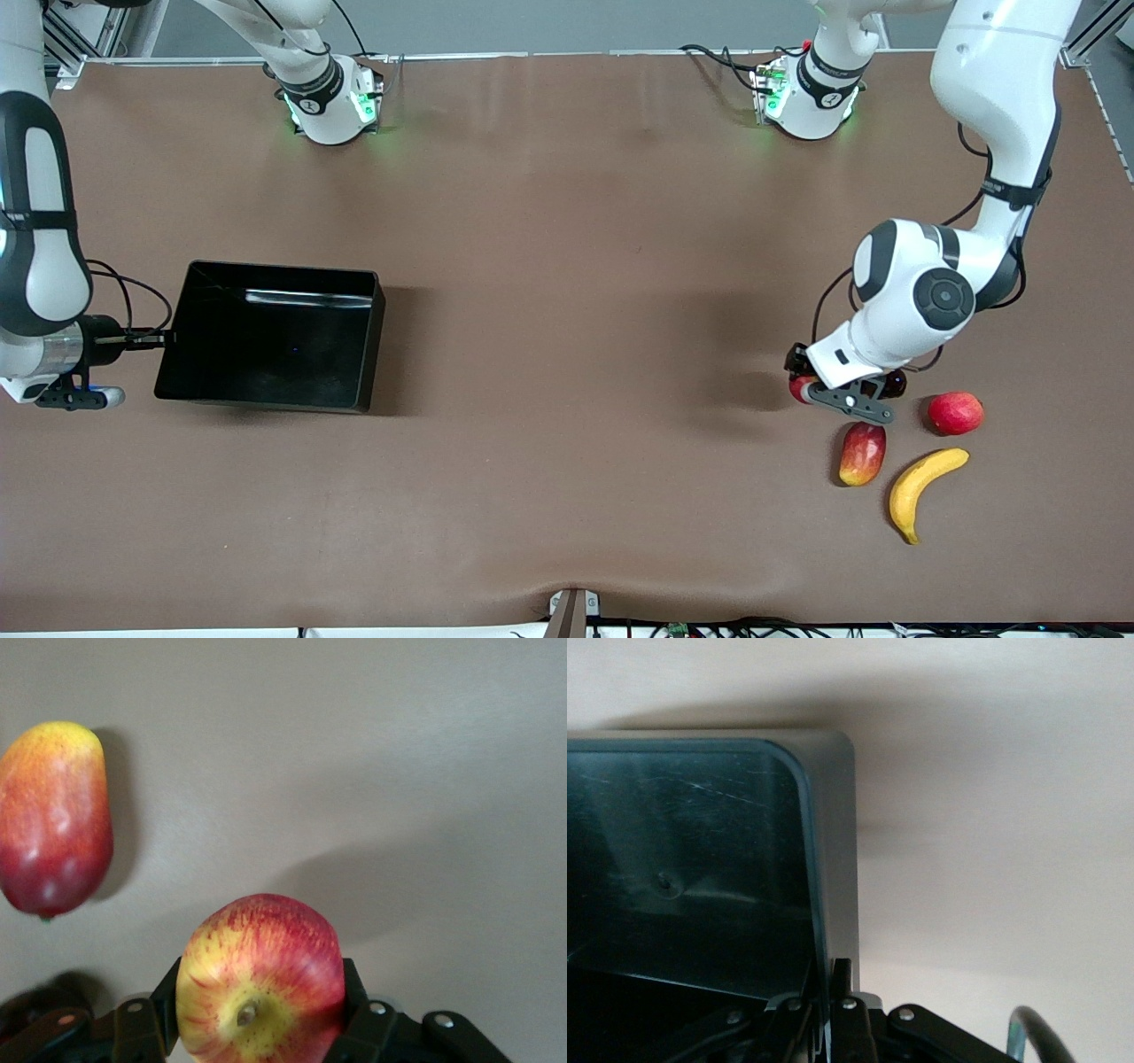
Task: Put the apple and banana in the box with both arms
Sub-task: 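Lift the apple with the left gripper while the right gripper grips the box, then drag the black box inward with the right gripper while the left gripper carries the apple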
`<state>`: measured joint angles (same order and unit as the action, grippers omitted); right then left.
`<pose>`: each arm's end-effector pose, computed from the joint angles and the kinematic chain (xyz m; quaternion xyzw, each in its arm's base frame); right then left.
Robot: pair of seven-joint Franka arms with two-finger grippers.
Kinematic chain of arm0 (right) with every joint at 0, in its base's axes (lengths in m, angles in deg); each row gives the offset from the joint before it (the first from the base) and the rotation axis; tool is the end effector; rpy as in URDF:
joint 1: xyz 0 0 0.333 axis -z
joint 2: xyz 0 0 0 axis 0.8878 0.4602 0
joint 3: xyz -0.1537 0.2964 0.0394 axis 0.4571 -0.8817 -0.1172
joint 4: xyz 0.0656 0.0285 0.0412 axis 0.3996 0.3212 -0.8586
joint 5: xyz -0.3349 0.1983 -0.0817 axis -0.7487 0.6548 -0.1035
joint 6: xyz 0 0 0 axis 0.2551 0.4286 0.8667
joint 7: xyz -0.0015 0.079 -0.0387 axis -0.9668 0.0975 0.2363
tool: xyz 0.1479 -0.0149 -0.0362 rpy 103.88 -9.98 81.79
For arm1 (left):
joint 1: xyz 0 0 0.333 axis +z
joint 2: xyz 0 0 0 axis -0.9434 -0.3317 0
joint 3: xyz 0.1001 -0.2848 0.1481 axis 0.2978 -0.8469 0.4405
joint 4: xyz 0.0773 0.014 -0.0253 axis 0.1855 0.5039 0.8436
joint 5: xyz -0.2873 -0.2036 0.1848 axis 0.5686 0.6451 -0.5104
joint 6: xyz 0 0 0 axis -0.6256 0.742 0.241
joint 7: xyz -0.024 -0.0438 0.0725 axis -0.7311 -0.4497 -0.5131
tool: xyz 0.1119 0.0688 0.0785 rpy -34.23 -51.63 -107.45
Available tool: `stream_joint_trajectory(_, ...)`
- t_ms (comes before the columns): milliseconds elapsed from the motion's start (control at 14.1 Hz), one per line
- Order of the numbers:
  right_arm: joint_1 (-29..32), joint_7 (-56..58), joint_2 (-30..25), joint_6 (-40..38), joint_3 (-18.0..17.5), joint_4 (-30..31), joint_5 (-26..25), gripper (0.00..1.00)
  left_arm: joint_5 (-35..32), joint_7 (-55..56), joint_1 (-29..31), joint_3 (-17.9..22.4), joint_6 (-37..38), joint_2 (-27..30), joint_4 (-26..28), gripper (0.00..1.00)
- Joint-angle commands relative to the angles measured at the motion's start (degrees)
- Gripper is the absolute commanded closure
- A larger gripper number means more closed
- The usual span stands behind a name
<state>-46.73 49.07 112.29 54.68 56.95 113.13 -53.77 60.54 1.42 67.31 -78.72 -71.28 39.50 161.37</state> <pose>0.6286 -0.1331 0.3083 -0.9789 0.0242 0.1754 0.1024 0.6366 -0.1303 0.2552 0.9861 -0.1638 0.0209 0.0196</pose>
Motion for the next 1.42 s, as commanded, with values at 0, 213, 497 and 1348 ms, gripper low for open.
stream_joint_trajectory(0,-3.38,-4.08,-2.2,-3.26,-1.26,-0.65,2.41,1.0,-0.55,3.38,-1.25,0.2,3.61,3.53,0.79,1.0)
stream_joint_trajectory(213,-10.05,-10.75,-3.26,-4.14,-1.26,-0.38,5.57,1.0,-0.55,6.71,-1.77,0.12,6.77,5.03,0.7,1.0)
stream_joint_trajectory(497,-20.59,-18.13,-2.91,0.14,-1.17,0.23,6.9,1.0,-0.55,11.11,-1.87,-0.84,12.57,6.52,-1.14,1.0)
stream_joint_trajectory(1348,-38.88,-32.55,5.96,19.22,-1.08,0.06,18.06,1.0,0.06,14.63,-1.78,-3.4,16.1,12.59,1.67,1.0)
